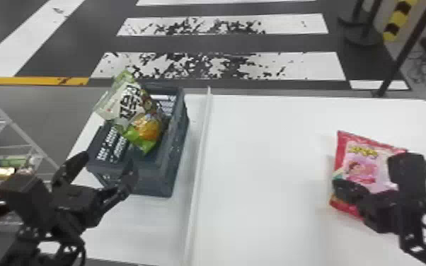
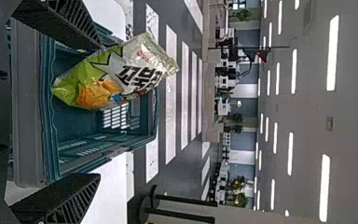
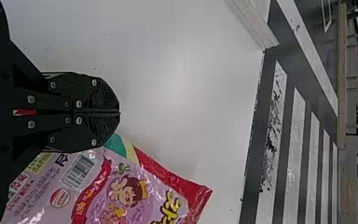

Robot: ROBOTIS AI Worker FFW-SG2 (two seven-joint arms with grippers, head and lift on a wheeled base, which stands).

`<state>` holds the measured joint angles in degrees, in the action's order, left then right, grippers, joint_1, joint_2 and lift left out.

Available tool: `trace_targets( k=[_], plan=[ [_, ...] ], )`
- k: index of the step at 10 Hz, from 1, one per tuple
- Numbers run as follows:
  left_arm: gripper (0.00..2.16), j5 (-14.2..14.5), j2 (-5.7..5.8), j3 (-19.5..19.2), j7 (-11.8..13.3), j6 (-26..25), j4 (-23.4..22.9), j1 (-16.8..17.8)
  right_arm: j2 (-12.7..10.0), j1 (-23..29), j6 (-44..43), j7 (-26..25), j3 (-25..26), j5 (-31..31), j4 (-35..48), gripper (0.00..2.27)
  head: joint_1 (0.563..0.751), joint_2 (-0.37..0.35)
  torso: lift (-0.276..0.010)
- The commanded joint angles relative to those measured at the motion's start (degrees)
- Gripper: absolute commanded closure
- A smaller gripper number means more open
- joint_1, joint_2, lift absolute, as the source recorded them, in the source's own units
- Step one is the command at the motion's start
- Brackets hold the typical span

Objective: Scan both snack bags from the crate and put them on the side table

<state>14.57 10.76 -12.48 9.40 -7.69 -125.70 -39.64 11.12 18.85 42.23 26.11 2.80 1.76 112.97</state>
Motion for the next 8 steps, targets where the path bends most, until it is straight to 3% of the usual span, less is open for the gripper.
trace_targets(
  k=[1,4,8],
  plan=[
    [0.00,0.02,-0.03,0.17,0.00,0.17,0.28,0.18,0.13,1.10,0.27,0.08,0.54,0.17,1.29,2.24,0.695,0.102,-0.087],
    [0.00,0.11,0.05,0.08,0.09,0.34,0.45,0.18,0.13,2.68,0.62,0.34,0.98,0.08,3.67,2.24,0.695,0.090,-0.087],
    [0.00,0.20,0.14,0.08,0.09,0.70,0.36,0.00,0.05,2.86,1.68,0.78,-3.86,1.05,5.42,2.24,0.695,0.133,-0.087]
  ],
)
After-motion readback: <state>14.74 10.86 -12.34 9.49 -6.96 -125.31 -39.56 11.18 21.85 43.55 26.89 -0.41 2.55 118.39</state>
